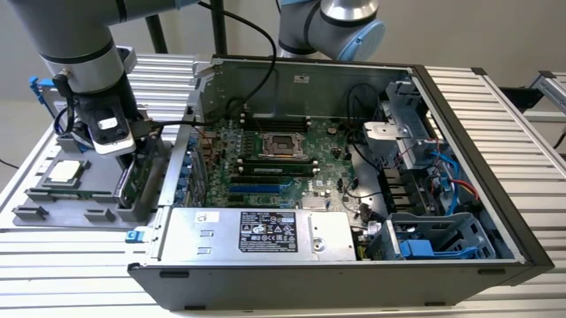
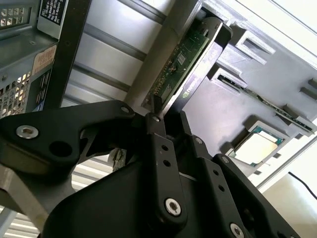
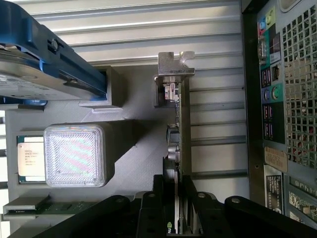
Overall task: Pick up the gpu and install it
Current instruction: 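Pick up the gpu and move the gpu toward the slot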
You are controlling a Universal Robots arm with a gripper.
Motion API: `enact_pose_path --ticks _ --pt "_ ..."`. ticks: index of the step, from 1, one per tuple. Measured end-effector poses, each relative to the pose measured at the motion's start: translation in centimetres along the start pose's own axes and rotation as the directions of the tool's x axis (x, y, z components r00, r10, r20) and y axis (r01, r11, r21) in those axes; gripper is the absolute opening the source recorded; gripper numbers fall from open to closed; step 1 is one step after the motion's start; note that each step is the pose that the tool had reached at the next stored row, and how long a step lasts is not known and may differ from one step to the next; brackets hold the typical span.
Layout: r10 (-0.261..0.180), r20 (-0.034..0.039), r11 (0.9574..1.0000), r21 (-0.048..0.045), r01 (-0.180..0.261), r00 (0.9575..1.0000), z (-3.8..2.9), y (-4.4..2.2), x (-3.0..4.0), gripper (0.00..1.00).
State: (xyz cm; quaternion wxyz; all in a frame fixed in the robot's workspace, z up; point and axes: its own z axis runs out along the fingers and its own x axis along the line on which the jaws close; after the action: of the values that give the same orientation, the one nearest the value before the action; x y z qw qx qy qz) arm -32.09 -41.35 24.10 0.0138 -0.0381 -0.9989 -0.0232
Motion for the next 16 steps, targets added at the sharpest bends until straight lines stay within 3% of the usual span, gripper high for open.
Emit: enact_pose_path --ticks 16 --pt "0.000 0.0004 1.0000 -0.0003 0.000 1.0000 -0.02 0.00 0.00 0.00"
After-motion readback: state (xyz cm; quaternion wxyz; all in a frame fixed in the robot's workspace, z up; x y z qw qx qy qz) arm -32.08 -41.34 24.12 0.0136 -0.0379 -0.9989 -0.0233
